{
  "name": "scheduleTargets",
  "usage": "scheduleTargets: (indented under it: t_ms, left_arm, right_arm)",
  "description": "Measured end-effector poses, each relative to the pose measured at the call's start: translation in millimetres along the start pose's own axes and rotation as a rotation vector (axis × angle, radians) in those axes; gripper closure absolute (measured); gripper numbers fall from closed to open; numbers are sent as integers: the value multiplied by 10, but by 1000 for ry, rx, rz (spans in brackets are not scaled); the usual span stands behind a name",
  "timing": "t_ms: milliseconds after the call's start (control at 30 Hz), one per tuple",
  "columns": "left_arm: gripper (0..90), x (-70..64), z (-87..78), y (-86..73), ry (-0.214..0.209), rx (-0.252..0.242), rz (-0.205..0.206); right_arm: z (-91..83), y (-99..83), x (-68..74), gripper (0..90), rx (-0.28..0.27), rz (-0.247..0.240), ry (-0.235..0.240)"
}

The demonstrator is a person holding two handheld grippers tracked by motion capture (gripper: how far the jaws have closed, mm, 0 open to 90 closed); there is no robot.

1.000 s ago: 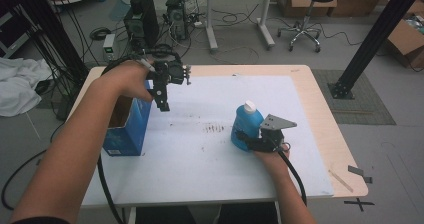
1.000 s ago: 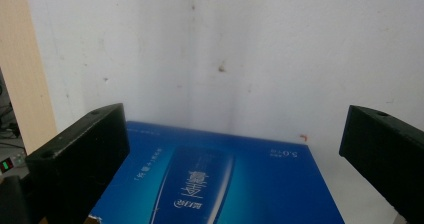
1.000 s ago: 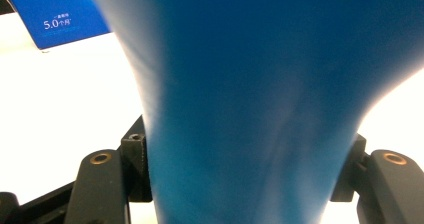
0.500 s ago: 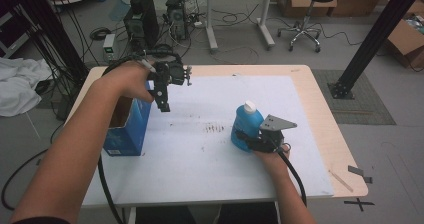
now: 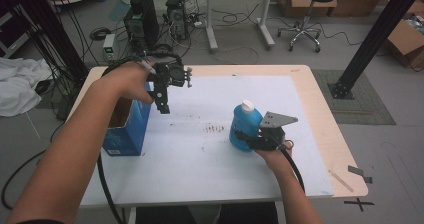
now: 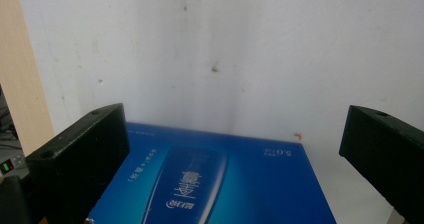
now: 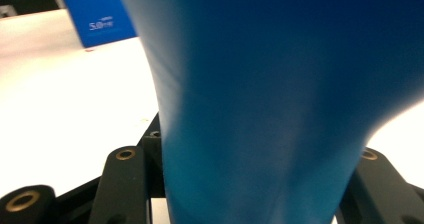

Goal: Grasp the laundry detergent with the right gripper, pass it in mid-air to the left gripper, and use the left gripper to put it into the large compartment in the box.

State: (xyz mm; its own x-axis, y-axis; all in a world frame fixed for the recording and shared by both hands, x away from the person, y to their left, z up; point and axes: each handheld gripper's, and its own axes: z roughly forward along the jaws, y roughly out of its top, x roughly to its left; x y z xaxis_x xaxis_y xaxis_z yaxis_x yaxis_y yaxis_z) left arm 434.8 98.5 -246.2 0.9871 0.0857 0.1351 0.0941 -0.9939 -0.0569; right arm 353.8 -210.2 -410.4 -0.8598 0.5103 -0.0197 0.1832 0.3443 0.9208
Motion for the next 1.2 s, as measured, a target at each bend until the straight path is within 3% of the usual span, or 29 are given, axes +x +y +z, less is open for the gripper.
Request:
scheduleTargets:
  t_ms: [233,467,900,1200]
  left_arm:
    - [1,-41,-57,-14,0,-8,0]
    - [1,-150,-80,23,-1,13,14]
    - [1,-561,-221,140,-15,26,77]
    - [1,-810,-316,143,-43,6,81]
  right_arm:
    - [-29,100,33,459,3,-44,72]
    - [7,167,123,459,27,-118,201]
    - [167,251,297,459,37,-169,320]
    - [306,327,417,459,30,-191,386]
